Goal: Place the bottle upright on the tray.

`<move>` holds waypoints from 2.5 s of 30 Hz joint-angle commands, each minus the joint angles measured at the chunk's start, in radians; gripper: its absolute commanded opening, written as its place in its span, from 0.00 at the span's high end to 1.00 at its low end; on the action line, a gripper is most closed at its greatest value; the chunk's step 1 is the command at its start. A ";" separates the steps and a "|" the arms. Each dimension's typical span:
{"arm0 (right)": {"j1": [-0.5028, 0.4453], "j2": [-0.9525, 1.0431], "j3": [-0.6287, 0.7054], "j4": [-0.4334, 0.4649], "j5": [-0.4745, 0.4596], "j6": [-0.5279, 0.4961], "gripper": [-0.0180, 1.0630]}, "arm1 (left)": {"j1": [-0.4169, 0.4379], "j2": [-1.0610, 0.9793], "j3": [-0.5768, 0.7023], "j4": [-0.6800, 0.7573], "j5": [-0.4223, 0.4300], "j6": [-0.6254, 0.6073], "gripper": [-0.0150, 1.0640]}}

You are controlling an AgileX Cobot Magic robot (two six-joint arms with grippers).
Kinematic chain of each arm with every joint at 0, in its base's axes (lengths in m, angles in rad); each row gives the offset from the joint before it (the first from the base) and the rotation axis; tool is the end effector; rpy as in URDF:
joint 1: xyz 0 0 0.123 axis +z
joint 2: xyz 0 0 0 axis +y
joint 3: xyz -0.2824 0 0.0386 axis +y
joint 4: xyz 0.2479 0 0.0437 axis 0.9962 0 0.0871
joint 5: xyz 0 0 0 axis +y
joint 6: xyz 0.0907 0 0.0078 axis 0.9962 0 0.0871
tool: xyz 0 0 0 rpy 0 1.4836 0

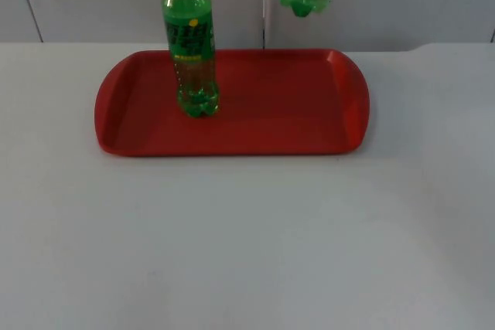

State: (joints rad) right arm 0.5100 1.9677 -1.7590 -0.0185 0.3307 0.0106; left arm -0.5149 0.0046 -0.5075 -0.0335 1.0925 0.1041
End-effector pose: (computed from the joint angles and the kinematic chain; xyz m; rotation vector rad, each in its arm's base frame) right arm 0.4176 0.2330 0.3200 -0.5169 1.9703 0.3115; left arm -0.0069 0.0008 0.2768 0.6374 1.9860 -0.2913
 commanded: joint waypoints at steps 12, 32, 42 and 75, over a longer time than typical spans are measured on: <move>0.000 0.011 0.133 -0.003 -0.285 0.002 0.98 | -0.006 -0.005 0.005 -0.003 -0.006 -0.007 0.01; -0.023 0.277 0.045 -0.005 -0.379 -0.004 0.98 | -0.006 -0.005 0.005 -0.003 -0.006 -0.007 0.01; -0.038 0.327 -0.001 -0.002 -0.309 -0.004 0.98 | -0.006 -0.005 0.005 -0.003 -0.006 -0.007 0.01; -0.038 0.331 -0.001 -0.004 -0.303 -0.004 0.16 | -0.006 -0.005 0.005 -0.003 -0.006 -0.007 0.01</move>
State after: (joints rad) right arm 0.4714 2.2996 -1.7567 -0.0185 0.0361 0.0000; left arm -0.5149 0.0046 -0.5075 -0.0335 1.0925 0.1041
